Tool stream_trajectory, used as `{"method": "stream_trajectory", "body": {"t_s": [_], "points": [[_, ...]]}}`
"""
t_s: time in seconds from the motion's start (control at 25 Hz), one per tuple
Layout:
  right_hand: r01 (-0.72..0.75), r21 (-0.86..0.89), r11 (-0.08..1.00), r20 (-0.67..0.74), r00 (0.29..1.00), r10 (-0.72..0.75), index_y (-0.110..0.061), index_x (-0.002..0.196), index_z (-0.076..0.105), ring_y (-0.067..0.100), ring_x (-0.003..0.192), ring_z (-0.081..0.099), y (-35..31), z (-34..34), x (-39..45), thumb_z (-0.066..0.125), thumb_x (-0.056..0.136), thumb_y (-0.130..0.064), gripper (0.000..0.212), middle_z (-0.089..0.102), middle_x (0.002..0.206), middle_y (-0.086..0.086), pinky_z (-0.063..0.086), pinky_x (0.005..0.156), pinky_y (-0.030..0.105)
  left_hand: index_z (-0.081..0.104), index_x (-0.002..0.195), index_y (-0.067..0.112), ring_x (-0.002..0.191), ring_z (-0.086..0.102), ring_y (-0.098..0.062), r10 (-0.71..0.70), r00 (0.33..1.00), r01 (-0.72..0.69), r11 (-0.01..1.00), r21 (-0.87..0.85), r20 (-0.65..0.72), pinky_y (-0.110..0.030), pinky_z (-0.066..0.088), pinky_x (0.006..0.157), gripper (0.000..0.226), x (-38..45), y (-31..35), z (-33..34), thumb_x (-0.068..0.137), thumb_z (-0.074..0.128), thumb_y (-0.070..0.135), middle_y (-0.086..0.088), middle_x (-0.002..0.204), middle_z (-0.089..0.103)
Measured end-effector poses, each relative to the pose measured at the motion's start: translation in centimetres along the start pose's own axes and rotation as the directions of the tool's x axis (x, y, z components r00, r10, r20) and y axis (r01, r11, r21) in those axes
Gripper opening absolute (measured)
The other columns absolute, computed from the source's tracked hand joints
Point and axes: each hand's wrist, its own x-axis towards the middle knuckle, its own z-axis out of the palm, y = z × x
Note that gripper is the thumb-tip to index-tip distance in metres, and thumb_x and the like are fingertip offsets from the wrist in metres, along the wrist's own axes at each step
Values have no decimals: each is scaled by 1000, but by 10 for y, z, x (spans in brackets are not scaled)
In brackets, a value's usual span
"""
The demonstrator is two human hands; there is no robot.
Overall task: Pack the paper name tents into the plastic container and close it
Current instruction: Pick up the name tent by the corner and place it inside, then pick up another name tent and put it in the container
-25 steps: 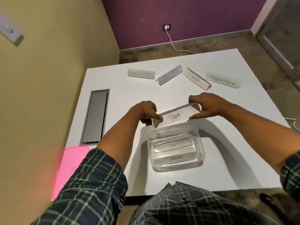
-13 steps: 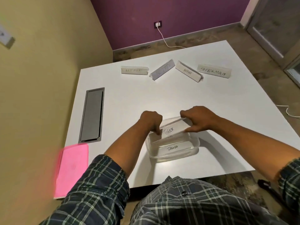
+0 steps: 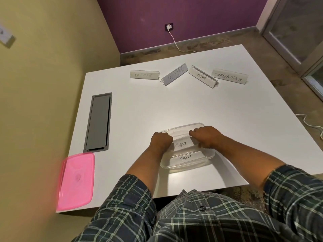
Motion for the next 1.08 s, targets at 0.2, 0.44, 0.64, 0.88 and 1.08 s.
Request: {"method": "stream_trajectory", "body": {"t_s": [0.2,0.44,0.64,0.88,1.08], "points": [[-14,6,1000,26,1000,14,-10,132,38,33,103,60,-3,4,5,57,86,3,51,57,119,11,43,66,39,67,110,10,102,68,-32,-21,1000,21,1000,-15,-11,-33,49,81,27,-1,4,6,89,54,-1,-10,112,70],[50,-143,988,-34,998,-56,-7,133,41,35,92,64,-4,8,8,54,88,1,48,60,111,12,44,71,41,68,107,11,102,68,-32,-16,1000,16,999,-33,-15,-34,47,84,25,3,4,8,88,54,1,-9,111,71],[147,-79,986,-65,986,-152,-18,123,51,28,97,65,4,-5,18,60,87,-26,38,66,108,3,43,80,36,64,80,18,77,68,-29,75,997,-74,987,-145,1,-26,42,63,12,16,-13,-16,73,64,28,-7,90,71],[43,528,848,-239,966,99,-33,90,66,9,77,64,31,-70,56,60,89,-51,18,70,84,-16,44,65,27,71,84,19,81,66,-25,-121,992,84,832,-549,-32,-26,44,61,29,46,-80,-56,72,57,41,-1,83,69],[-105,769,631,-107,951,290,-35,103,62,7,82,64,45,-99,124,68,84,-47,24,72,82,-15,48,73,30,66,114,18,111,62,-26,-290,954,186,770,-610,-75,-35,50,84,35,80,-157,-57,88,58,39,-4,113,70]]}}
